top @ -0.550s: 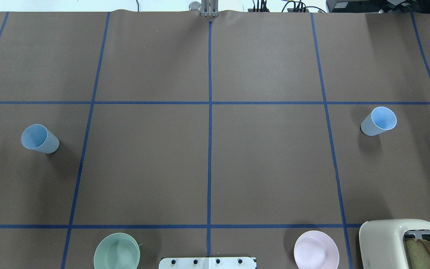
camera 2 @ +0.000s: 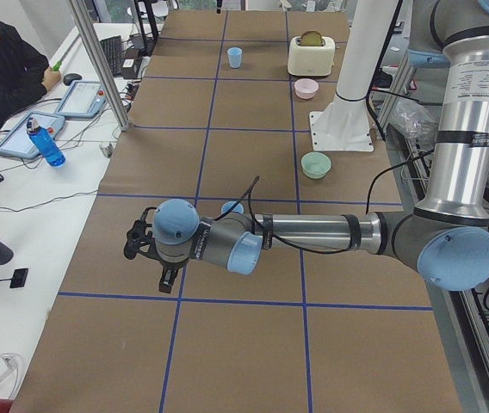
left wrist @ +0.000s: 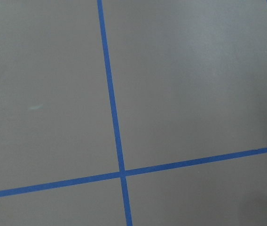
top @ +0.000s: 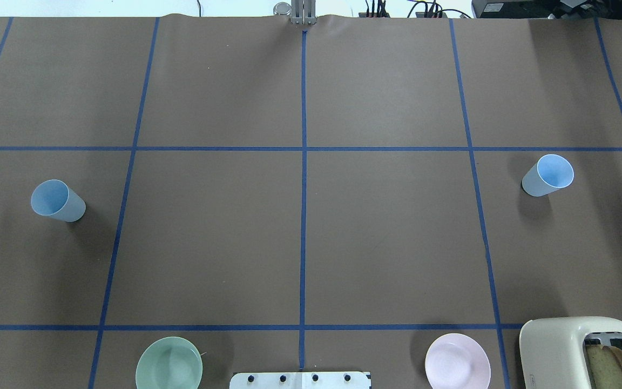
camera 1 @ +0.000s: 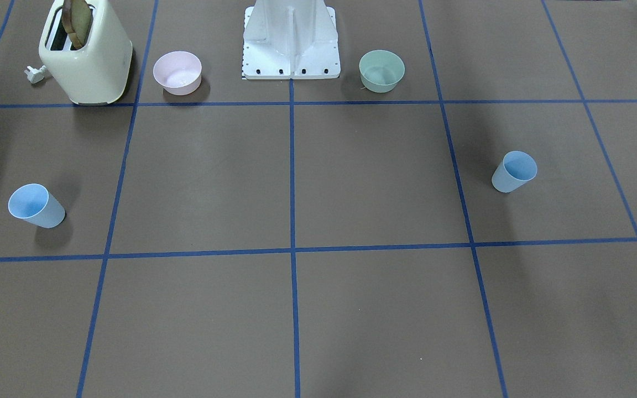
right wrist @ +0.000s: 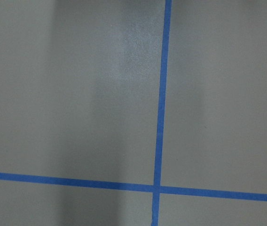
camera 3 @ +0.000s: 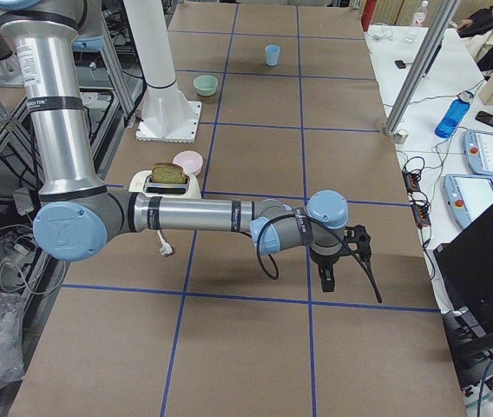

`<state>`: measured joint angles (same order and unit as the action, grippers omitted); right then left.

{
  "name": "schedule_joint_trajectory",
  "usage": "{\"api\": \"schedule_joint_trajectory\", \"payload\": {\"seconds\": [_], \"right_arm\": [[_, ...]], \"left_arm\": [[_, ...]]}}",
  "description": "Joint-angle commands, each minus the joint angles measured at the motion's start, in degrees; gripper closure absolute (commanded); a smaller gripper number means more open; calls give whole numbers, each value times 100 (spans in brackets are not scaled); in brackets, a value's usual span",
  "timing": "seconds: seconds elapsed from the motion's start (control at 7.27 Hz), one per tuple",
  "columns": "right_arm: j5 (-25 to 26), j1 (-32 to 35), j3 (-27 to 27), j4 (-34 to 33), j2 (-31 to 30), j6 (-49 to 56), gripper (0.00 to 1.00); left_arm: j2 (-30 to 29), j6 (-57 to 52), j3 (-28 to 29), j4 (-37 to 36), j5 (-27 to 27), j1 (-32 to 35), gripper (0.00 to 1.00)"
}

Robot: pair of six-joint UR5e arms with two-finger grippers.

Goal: Stack blue cups with both arms

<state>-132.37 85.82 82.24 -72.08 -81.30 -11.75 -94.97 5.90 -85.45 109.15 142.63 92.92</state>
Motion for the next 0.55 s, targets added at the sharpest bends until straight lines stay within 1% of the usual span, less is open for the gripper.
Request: {"api": "schedule_joint_trajectory", "payload": {"seconds": [0.0, 0.14, 0.28, 0.41], "right_arm": [[-113, -256, 152, 1, 105, -754, 0], [-166, -554, 500, 1, 45, -1238, 0], [-167, -870, 800, 149, -112, -1573, 0], [-158, -1056, 872, 542, -297, -1933, 0]], "left_arm": [[-100, 761, -304, 28, -121, -263, 2], [-127, 1138, -480, 45, -156, -552, 2], [-92, 1490, -708, 54, -200, -903, 2], [-40, 1633, -901, 71, -461, -1229, 2]]}}
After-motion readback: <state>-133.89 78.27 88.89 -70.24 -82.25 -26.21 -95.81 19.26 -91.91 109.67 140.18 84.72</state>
